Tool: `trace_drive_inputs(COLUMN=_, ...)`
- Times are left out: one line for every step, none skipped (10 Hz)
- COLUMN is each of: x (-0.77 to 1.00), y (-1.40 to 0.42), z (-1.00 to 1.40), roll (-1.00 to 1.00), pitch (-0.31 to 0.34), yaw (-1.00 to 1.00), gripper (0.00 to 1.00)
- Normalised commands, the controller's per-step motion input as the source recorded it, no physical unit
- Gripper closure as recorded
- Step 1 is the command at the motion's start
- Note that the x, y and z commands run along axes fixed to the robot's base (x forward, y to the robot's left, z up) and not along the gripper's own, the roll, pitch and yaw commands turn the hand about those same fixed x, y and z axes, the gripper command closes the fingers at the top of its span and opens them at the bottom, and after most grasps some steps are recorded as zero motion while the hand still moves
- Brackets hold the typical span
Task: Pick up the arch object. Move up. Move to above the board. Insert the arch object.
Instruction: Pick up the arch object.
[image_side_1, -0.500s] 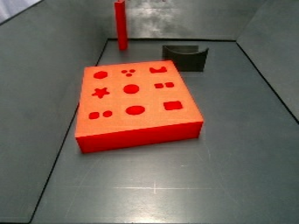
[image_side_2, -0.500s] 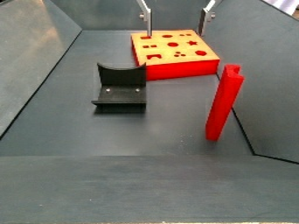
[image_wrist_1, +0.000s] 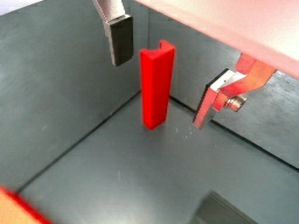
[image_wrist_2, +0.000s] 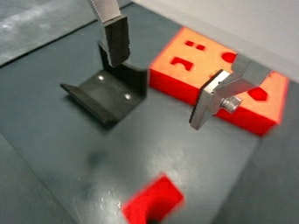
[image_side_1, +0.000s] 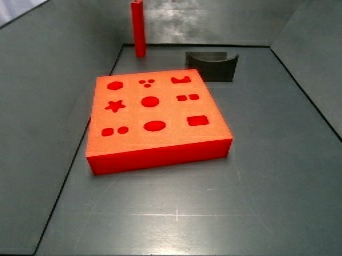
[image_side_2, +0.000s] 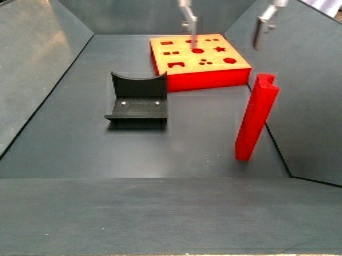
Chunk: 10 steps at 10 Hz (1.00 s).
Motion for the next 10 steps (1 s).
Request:
trace_drive_inputs(x=-0.74, y=0.37, z=0.0, roll=0.0, pitch=-0.143, yaw=-0.42, gripper=0.0)
trace_drive_inputs(x=-0.71, y=0.38, z=0.0, roll=0.0, pitch=-0.117, yaw=-0.43, gripper=0.0)
trace_drive_inputs(x=-0.58, y=0.45, z=-0.12, roll=0.0, pitch=-0.101, yaw=-0.41, gripper=0.0)
trace_drive_inputs(x=-0.07, y=0.61, z=-0.25, roll=-0.02, pitch=-0.084, yaw=-0.31, gripper=0.0)
trace_drive_inputs(x=0.0, y=0.49, z=-0.33, roll=0.0, pitch=-0.081, yaw=-0.11, gripper=0.0)
trace_drive_inputs(x=0.0, y=0.33, z=-0.37, roll=0.0, pitch=-0.03, yaw=0.0, gripper=0.0)
trace_drive_inputs(x=0.17, y=0.19, z=-0.42, roll=0.0, pitch=-0.02, yaw=0.0, gripper=0.0)
trace_drive_inputs(x=0.29, y=0.05, z=-0.45, roll=0.0, pitch=-0.004, yaw=0.0, gripper=0.0)
trace_drive_inputs(x=0.27, y=0.09, z=-0.45, roll=0.0, pitch=0.0, yaw=0.0, gripper=0.0)
trace_drive_inputs(x=0.25, y=0.1, z=-0.41, roll=0.0, pitch=0.0, yaw=0.02, gripper=0.0)
